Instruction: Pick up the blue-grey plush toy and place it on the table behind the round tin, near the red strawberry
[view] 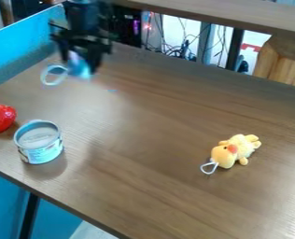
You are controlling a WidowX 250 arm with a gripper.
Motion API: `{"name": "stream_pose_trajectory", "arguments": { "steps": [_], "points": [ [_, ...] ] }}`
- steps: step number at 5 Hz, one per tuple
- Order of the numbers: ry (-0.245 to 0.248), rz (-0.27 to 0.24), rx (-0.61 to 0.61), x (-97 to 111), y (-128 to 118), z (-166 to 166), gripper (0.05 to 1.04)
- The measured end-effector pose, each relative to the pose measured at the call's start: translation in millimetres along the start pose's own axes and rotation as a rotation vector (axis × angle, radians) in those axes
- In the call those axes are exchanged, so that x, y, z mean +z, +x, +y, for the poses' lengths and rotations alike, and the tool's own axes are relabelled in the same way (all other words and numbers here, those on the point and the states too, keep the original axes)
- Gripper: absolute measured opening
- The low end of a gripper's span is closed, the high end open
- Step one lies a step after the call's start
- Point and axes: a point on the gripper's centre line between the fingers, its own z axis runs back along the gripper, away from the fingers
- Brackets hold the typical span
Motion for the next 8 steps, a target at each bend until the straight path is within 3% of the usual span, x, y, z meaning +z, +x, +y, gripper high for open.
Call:
{"name": "stream_pose_trajectory", "arguments": {
  "steps": [1, 2, 3, 4, 5, 6, 7, 8],
  "points": [
    [0.034, 0.086, 0.125, -23, 12, 38, 0.688],
    [0.023, 0.104, 0.202, -41, 35, 78, 0.688],
    [0.046, 0.138, 0.226, -61, 46, 110, 0.688],
    [0.021, 0.203, 0.18, -93, 44, 105, 0.688],
    [0.018, 0.214, 0.165, -108, 38, 101, 0.688],
    [0.007, 0.215, 0.173, -108, 31, 97, 0.736],
    [0.003, 0.219, 0.211, -105, 27, 94, 0.982],
    [-0.026, 0.032, 0.234, -69, 34, 92, 1.005]
  ]
}}
